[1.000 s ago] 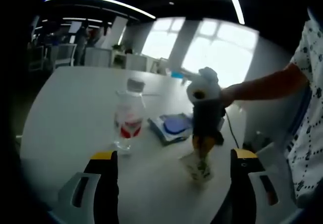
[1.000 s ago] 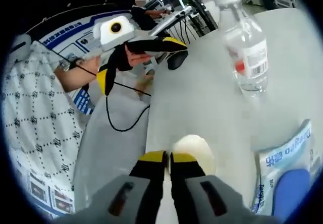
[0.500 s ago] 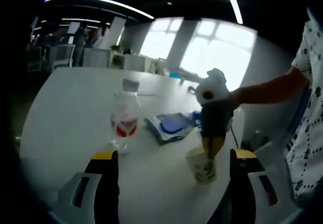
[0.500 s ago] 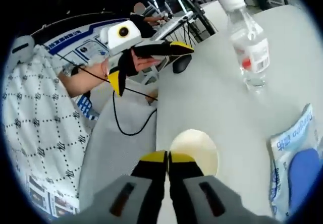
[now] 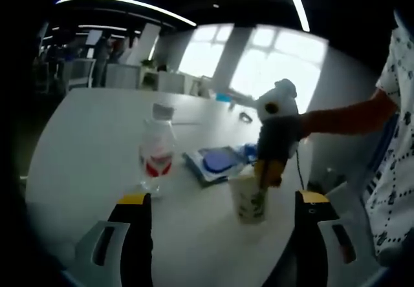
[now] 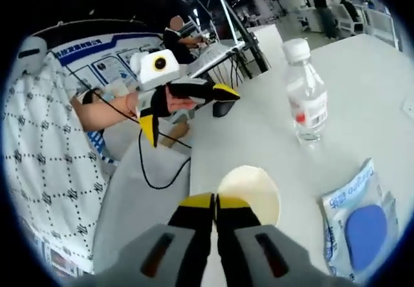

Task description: Arrange the tabletop items into an orderly group along one side of the table until the central work area is clear of visible clutter.

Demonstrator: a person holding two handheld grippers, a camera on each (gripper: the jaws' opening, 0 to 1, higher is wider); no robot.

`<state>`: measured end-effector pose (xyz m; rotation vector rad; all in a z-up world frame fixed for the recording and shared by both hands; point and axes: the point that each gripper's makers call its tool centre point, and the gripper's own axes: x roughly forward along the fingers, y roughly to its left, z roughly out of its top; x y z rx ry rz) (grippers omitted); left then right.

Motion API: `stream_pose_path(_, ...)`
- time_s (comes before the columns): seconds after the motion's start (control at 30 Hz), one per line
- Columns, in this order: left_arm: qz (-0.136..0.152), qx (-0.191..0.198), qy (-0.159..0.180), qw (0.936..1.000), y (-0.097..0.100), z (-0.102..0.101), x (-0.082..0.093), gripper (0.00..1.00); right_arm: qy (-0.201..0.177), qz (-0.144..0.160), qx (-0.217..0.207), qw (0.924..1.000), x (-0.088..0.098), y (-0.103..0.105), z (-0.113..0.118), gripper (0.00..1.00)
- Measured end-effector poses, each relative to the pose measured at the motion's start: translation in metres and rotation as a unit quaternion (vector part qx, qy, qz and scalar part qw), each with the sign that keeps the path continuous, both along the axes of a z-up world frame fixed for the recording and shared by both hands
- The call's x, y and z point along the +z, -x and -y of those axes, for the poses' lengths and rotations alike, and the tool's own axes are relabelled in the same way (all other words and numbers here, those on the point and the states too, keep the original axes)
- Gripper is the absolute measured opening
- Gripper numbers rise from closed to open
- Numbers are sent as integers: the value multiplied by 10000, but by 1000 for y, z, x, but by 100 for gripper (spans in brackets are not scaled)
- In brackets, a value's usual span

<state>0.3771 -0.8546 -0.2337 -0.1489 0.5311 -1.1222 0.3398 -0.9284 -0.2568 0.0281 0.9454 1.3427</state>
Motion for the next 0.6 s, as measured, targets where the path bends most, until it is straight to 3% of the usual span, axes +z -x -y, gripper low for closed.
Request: stream_pose_path(0.6, 47, 11, 38, 10000, 4, -2, 6, 88, 143, 879, -439, 9951, 25, -45, 7, 0)
